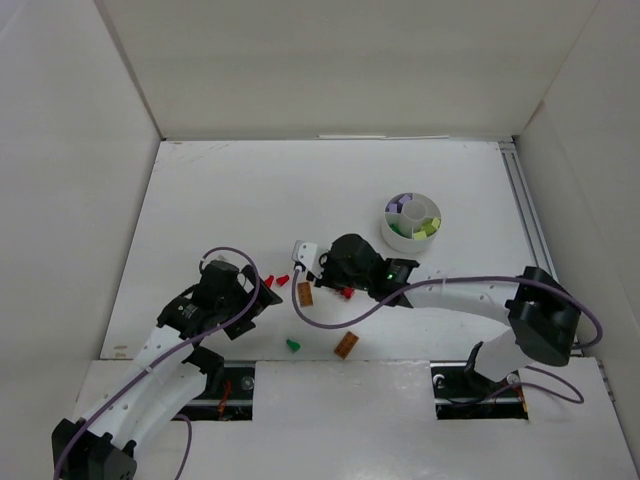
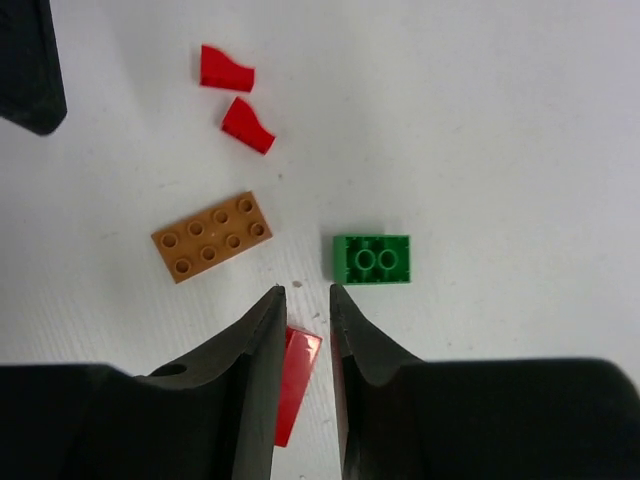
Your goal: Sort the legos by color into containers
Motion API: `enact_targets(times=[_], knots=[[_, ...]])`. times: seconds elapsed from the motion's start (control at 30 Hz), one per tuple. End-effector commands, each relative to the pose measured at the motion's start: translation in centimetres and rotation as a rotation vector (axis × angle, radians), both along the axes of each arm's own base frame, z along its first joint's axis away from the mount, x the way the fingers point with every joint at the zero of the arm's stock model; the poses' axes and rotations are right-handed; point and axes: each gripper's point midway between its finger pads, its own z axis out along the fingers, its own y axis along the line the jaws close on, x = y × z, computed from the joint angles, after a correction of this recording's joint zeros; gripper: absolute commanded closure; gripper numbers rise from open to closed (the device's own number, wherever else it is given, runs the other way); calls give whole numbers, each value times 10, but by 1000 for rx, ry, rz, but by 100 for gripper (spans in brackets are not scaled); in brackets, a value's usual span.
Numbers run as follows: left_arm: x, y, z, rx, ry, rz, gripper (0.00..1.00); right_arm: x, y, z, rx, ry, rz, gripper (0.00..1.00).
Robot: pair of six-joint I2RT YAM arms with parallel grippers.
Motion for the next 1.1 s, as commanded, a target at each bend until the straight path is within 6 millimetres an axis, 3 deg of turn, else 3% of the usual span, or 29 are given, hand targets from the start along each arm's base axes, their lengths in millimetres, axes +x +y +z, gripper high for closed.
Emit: enact_targets(times=[0.0, 0.07, 0.13, 0.2, 0.23, 0.27, 0.33, 0.47, 0.5, 0.67, 0.93, 1.0, 1.07], knots=[[11, -2, 18, -9, -68, -6, 0, 14, -5, 24, 90, -31, -91, 70], [12, -3, 20, -9, -70, -6, 0, 25, -10, 24, 107, -12, -170, 67], [14, -2, 21, -2, -71, -1, 0, 41, -14, 28, 110, 16, -250, 51], [14, -2, 22, -2, -71, -1, 0, 50, -19, 12, 86, 103, -389, 35], [14, -2, 22, -2, -71, -1, 0, 57, -12, 24, 110, 125, -441, 31], [14, -2, 20, 2, -63, -1, 0, 50, -19, 1, 88, 252, -571, 28], [14, -2, 20, 2, -63, -1, 0, 50, -20, -6, 115, 334, -712, 22], [13, -3, 20, 1, -64, -15, 0, 45, -4, -18, 251, 526, -909, 21], [13, -3, 20, 1, -64, -15, 0, 43, -3, -30, 255, 574, -970, 21], [14, -5, 26, -10, -82, -27, 0, 53, -18, -56, 257, 566, -1203, 21], [13, -6, 31, -29, -105, -33, 0, 70, 9, -73, 302, 585, -1222, 21], [13, -6, 31, -29, -105, -33, 0, 72, 6, -81, 298, 577, -1251, 23], [13, -6, 31, -29, -105, -33, 0, 75, 8, -77, 322, 573, -1263, 25]])
